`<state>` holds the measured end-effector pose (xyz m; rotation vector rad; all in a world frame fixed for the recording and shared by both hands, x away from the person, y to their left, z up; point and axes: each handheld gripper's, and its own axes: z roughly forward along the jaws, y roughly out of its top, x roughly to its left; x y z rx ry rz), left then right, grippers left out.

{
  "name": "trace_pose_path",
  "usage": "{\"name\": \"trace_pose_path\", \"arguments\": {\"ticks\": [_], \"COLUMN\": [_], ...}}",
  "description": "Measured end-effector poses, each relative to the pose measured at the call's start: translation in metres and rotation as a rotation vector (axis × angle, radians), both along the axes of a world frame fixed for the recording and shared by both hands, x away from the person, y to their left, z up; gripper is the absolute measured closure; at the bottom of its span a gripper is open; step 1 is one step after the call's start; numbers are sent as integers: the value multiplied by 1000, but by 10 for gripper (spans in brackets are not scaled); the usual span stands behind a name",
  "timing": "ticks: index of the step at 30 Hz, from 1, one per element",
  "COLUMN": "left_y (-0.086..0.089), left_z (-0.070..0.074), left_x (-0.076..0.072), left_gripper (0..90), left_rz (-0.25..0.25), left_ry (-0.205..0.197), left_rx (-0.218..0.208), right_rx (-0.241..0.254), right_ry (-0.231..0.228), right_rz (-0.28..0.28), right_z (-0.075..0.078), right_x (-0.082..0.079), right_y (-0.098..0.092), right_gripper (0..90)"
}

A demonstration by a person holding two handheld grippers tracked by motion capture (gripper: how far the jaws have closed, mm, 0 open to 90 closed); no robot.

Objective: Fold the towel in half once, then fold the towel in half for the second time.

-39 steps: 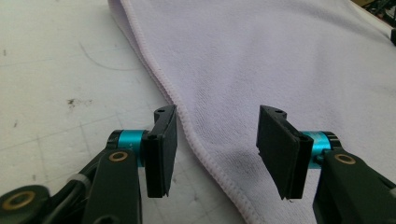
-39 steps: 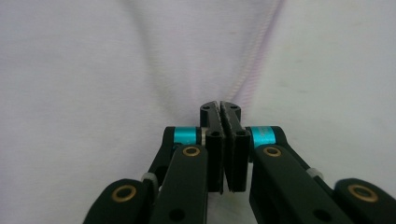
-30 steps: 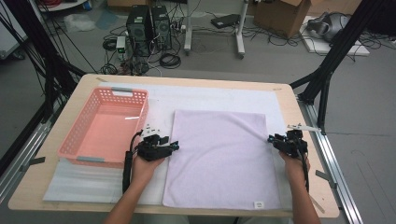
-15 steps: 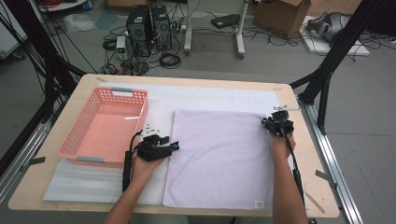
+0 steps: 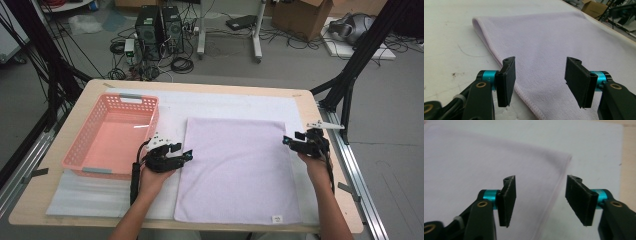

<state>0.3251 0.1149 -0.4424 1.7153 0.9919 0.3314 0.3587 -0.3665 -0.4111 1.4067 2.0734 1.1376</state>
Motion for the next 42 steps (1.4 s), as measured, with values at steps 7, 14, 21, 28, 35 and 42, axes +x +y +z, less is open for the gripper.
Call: {"name": "trace_pose_path", "arguments": {"ticks": [7,14,21,28,35,42], "left_y": [2,2,0,-4,-4,-8], "left_z": [4,10,11,12,17,26], "left_x": [-2,-7,-8,-8,0,25], "left_gripper": [410,286,191,231,255,304], "left_rz": [-7,-25,-31,-43,-47,-8], "left_ry": [-13,-57,-63,-65,-100,-44], "left_rx": [-50,-94,-96,-52,-26,-21], "right_rx": [-5,20,33,27,31,17], "right_ry": [-58,-105,-108,-97,-76,-28], "right_rz": [92,89,52,48,52,41], "right_z": [-6,-6,-8,-10,-12,-13], "right_x": [-60,-77,-78,-76,-69,-55], "right_y": [-3,-9,-17,-16,-12,-8], "right_gripper": [246,214,214,214,215,213]}}
